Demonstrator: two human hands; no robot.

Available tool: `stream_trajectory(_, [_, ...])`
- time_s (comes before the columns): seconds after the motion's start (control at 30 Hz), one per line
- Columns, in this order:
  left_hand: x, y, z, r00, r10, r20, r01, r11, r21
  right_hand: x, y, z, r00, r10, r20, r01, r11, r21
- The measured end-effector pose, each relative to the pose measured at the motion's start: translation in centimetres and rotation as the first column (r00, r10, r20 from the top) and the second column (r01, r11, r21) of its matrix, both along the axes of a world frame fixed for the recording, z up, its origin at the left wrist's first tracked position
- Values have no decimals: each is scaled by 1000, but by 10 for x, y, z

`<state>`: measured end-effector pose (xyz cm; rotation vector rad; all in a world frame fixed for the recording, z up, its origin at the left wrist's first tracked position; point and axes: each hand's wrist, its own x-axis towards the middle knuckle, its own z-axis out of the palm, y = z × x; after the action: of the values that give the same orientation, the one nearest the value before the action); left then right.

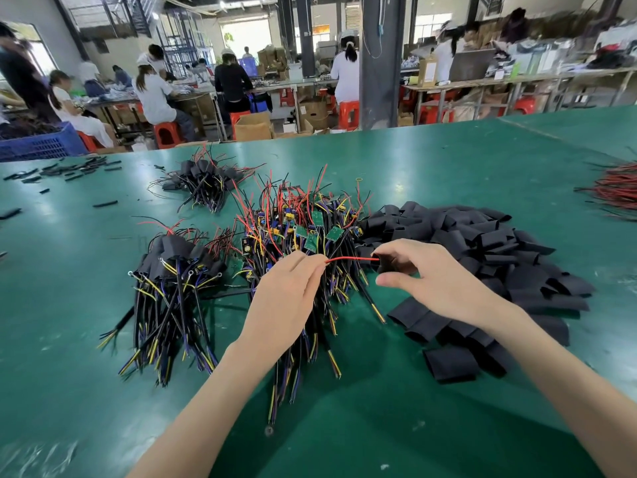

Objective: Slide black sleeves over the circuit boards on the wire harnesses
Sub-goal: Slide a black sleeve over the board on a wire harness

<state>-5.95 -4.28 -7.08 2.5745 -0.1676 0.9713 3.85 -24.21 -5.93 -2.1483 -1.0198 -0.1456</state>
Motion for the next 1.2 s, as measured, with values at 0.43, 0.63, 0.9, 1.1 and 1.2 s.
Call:
stream_trajectory(0.43, [-1, -8, -2, 998, -34, -43, 40, 987, 157, -9, 5, 1, 976, 35, 216, -16, 996, -88])
stream_trajectory(0.63, [-1, -5, 2, 999, -39, 9, 37, 983, 180, -6, 5, -2, 927, 19, 374, 74, 969, -235])
stream_trajectory(0.9, [4, -6, -5, 1000, -9, -21, 14, 955, 296, -3, 3, -4, 959, 41, 281, 19, 978, -206])
stream_trajectory(1.1, [2, -18, -8, 994, -101, -48, 111, 945, 308, -9, 7, -6, 958, 92, 271, -21, 967, -254])
stream_trajectory(1.2, [-1, -24, -8, 982, -151, -115, 166, 977, 131, -17, 13, -7, 927, 127, 353, -32, 964, -262])
